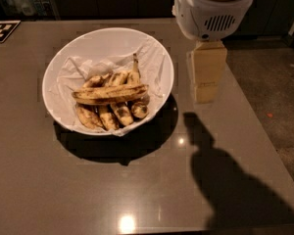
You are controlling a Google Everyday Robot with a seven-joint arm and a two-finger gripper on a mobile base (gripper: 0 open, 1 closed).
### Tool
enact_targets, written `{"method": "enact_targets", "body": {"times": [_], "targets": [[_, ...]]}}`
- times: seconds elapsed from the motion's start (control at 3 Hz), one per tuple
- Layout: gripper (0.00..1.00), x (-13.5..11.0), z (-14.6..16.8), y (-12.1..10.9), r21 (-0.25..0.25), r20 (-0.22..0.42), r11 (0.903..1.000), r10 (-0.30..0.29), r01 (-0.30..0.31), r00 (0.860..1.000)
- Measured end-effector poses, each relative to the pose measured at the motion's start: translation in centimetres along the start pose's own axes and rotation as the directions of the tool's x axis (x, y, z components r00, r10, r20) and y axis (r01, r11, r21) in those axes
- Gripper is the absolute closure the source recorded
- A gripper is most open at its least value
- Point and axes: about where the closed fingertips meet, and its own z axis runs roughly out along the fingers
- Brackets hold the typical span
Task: Pick banana from white bowl
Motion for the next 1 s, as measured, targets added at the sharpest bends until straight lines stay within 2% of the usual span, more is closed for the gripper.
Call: {"method": "enact_targets", "body": {"times": [0.67, 1.0], "targets": [[0.0, -5.5, 0.2, -2.0, 0.008, 0.018, 0.9936, -0.113, 0.113, 0.993], [0.04, -7.4, 0.5, -2.5, -0.001, 0.04, 0.989, -0.148, 0.148, 0.988]]}}
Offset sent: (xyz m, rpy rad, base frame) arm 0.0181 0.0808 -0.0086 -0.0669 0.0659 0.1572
